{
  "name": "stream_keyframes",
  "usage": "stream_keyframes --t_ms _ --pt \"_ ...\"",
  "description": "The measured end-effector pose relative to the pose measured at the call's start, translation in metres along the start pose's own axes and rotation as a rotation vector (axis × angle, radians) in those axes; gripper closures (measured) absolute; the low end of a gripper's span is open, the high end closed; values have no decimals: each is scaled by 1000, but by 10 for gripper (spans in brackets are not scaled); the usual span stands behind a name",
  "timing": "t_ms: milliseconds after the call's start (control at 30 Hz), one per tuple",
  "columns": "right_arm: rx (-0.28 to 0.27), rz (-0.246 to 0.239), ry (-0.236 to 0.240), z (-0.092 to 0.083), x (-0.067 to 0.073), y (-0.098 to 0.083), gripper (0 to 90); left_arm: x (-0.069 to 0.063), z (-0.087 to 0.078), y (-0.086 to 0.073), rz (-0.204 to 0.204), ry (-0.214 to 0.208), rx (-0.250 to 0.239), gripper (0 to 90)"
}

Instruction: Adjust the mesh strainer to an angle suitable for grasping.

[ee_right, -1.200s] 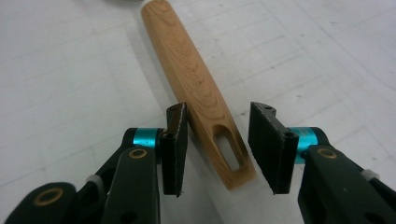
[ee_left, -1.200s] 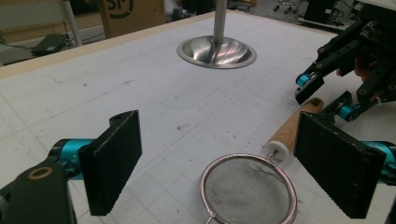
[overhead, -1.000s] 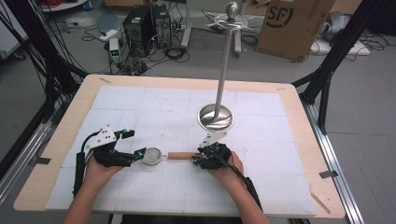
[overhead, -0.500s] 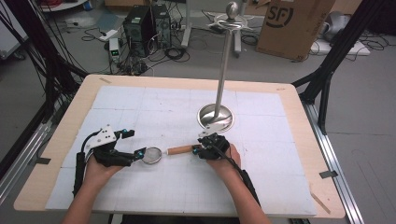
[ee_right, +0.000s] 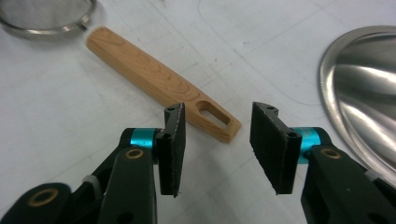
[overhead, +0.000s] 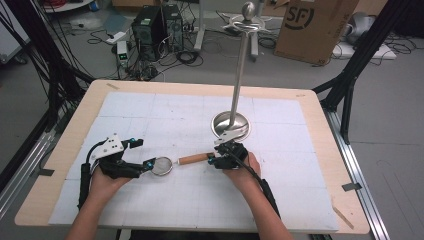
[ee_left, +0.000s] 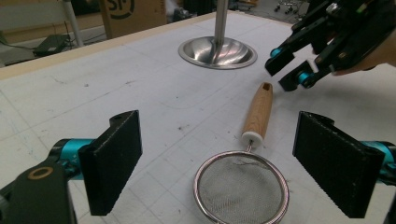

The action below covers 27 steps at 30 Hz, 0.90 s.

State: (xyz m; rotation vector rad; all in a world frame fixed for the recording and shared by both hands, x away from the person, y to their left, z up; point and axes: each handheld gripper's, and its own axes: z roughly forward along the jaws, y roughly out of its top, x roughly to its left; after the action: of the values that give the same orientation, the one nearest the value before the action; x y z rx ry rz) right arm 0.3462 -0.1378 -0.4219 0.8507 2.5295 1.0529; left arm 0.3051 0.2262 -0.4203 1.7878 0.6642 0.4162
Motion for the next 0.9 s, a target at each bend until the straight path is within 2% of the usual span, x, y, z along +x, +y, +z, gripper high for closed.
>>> stream_keyframes --t_ms 233,500,567,767,833,900 --pt "-83 8 -20 -39 0 -11 499 -1 0 0 -4 0 9 162" --pt "-192 55 -17 -83 -5 -38 465 -1 1 0 -7 1 19 163" --pt "-218 60 4 -90 -5 -44 461 -2 1 0 -6 1 24 163" --pt "-291 68 4 -101 -2 -58 451 -3 0 3 -8 -7 15 165" --pt "-279 67 11 -101 -2 -61 437 -4 1 3 -4 -8 17 165" --pt "-286 61 -4 -102 -3 -64 427 -5 1 3 -2 -12 21 165"
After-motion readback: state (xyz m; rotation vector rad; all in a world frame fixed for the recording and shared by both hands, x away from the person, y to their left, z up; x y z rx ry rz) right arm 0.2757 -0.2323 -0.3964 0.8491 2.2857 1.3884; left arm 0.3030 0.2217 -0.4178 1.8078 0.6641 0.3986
